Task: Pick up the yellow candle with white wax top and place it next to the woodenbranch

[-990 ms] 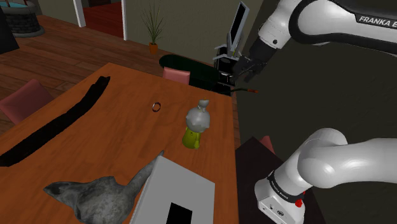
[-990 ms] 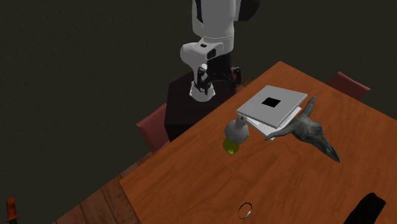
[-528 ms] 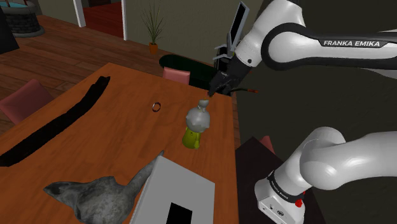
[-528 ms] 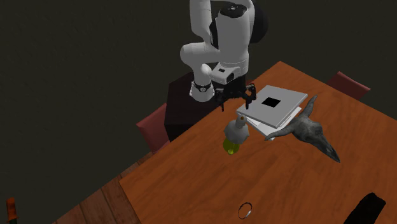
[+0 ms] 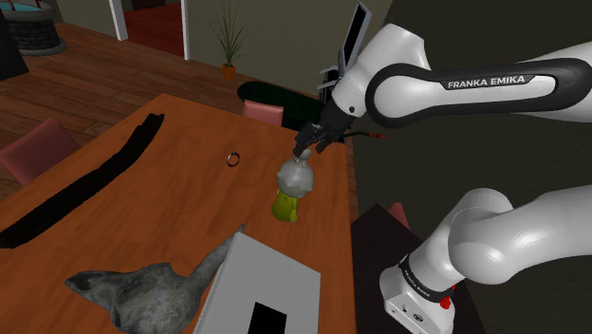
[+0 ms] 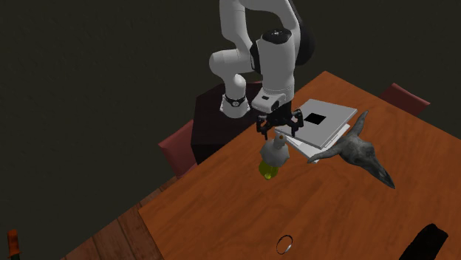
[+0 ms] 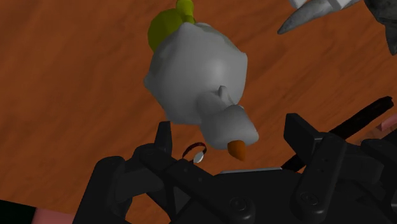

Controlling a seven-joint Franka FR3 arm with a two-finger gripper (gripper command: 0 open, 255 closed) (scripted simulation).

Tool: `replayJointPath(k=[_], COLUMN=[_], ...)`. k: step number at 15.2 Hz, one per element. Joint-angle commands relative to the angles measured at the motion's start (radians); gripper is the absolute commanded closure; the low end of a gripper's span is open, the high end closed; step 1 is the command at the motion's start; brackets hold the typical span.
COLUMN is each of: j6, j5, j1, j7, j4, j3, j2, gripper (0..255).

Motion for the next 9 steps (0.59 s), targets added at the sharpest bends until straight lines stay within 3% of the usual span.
replayJointPath(k=[1, 9], j6=[0.035, 0.044], j5=[0.006, 0.008], j1=[0.004, 0.005], j7=[-0.002, -0.003], j4=[-0.011, -0.014], j3=[0.005, 0.006], j2=[0.022, 0.029], gripper=[0, 0])
